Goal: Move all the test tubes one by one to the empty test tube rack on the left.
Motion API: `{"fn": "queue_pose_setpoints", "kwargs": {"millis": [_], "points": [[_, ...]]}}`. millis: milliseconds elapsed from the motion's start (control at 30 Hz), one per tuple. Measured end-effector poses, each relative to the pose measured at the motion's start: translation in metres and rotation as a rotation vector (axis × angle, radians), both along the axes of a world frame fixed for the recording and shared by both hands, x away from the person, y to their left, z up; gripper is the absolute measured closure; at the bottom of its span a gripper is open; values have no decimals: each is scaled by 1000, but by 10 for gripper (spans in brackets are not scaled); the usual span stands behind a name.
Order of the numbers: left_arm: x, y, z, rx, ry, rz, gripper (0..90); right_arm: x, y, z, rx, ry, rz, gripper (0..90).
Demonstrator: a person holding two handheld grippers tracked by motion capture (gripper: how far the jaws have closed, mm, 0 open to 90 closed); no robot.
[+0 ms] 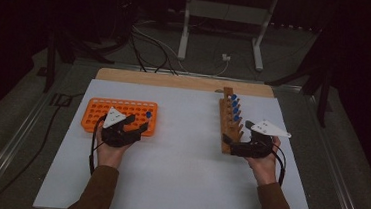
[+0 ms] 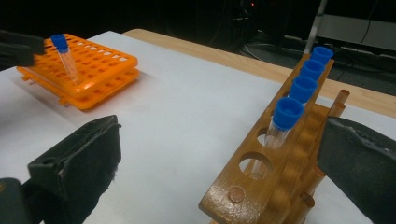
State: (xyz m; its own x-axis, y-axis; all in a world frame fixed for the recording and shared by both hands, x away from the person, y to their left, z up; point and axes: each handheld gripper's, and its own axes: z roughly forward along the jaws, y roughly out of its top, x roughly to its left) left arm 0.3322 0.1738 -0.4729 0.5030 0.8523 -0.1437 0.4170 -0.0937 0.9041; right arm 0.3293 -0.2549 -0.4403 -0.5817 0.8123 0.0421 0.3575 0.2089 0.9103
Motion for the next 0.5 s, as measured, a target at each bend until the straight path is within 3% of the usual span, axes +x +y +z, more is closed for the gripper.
{"fn": "queue_pose_setpoints", "kwargs": {"millis": [267,500], "points": [[-22,14,9,3,-23,59,23,10,-2,-3,-17,16,-20,10],[-36,26,11,-23,-49,93,6,22,-2,-8,-36,40,-44,89]]}}
